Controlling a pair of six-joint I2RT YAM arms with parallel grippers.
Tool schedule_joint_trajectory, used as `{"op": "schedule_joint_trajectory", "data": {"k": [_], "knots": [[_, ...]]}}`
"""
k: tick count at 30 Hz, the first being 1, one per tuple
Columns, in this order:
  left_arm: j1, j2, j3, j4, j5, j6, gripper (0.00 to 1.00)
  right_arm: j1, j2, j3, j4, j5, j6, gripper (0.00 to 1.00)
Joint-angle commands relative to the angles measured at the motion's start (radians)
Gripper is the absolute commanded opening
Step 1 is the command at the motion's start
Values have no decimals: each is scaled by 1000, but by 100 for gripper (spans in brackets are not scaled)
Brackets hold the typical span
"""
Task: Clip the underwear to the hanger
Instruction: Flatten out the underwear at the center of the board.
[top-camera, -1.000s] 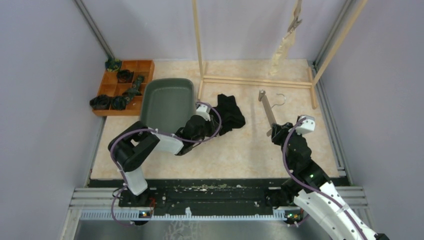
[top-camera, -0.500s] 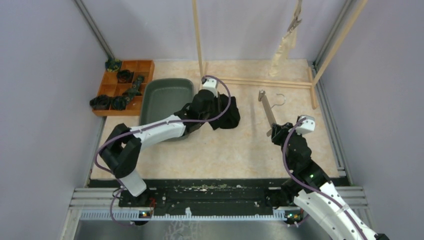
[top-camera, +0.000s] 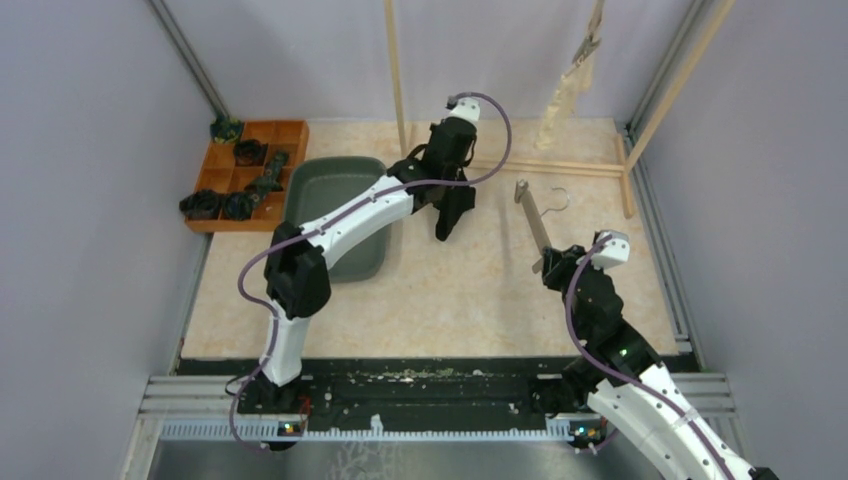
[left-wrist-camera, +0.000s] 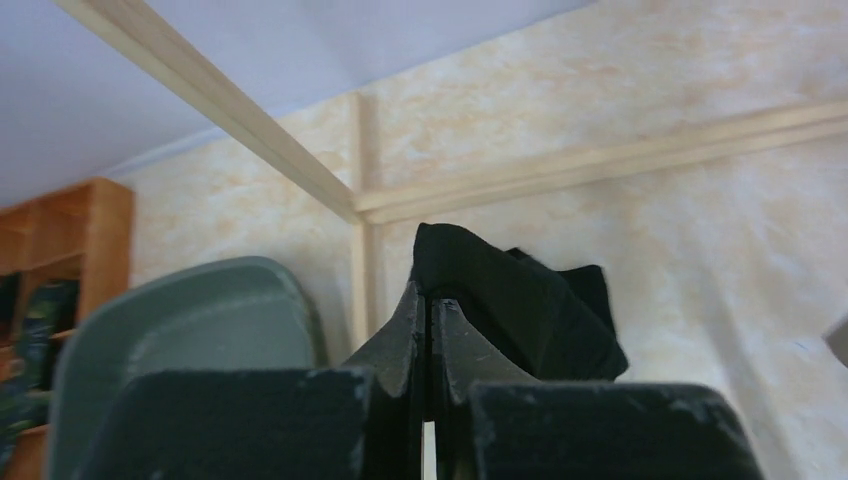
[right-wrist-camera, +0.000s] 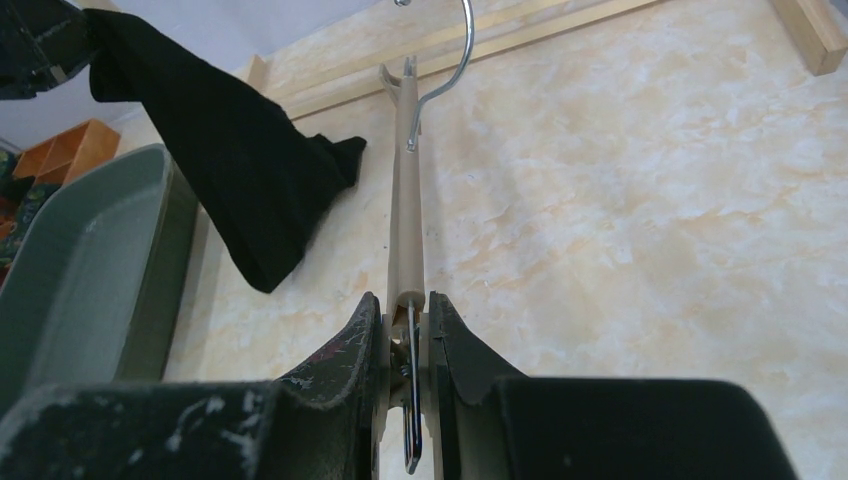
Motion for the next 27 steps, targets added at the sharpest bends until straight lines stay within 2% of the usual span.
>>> {"op": "schedule_joint_trajectory", "data": {"k": [1,5,8,11,18,27], "knots": [[-4,46,187,-107,-224,157,0,7,-15,29,68,-4,-7,0],[-10,31,217,-90,-313,183,0,7,-11,26,75,-5,-7,0],[-20,-16,125,7,-367,187,0,7,-5,20,84,-11,-4,0],[-27,-48,48,81,-362,192,0,7,4,16,90,-13,-4,0],[-49,-61,106,87,-348,218,0,7,10,18,93,-10,-4,0],[-135,-179,34,134,-458,300,0,7,16,14,104,-4,-9,0]]}}
